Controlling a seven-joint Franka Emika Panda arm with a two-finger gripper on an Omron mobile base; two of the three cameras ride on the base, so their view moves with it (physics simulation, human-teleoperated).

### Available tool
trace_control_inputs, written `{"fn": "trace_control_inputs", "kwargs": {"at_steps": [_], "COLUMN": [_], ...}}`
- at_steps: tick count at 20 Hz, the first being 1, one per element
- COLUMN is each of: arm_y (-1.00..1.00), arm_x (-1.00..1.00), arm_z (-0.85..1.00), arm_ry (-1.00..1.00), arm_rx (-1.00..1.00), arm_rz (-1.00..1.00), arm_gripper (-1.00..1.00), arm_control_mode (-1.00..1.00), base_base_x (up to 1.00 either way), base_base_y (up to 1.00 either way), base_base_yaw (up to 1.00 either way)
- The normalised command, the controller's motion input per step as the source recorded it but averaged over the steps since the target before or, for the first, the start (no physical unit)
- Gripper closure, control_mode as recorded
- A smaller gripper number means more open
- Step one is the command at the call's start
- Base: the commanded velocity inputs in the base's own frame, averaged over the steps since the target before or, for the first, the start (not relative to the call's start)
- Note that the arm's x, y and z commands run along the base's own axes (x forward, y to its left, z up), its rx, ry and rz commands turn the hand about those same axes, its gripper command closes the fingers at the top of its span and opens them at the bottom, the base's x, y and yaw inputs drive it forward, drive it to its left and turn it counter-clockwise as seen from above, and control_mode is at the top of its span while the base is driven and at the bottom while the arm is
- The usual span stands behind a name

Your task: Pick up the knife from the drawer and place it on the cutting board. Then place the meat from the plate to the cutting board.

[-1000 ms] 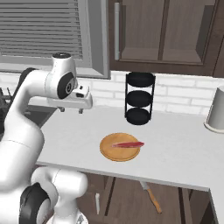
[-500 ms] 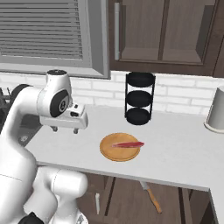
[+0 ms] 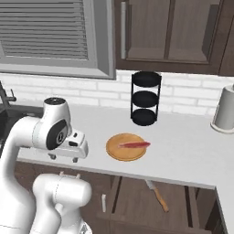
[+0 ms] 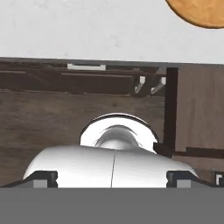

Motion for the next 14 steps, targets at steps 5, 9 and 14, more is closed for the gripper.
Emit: {"fn": "trace_control_inputs", "kwargs": {"at_steps": [5,9,14], "arm_y": [0.0,0.0,0.0], "arm_x": [0.0,0.0,0.0], "arm_z": [0.0,0.0,0.0], "arm_ry": [0.0,0.0,0.0], "arm_rx": [0.0,0.0,0.0], "arm_rz": [0.0,0.0,0.0], "arm_gripper": [-1.0,-1.0,-1.0], "arm_control_mode": [1.0,1.0,1.0], "base_base_x": [-0.87,-0.49,-0.07], "base_base_y": [0.0,0.05,0.0], "base_base_yaw": [-0.11,-0.14,-0.16]}}
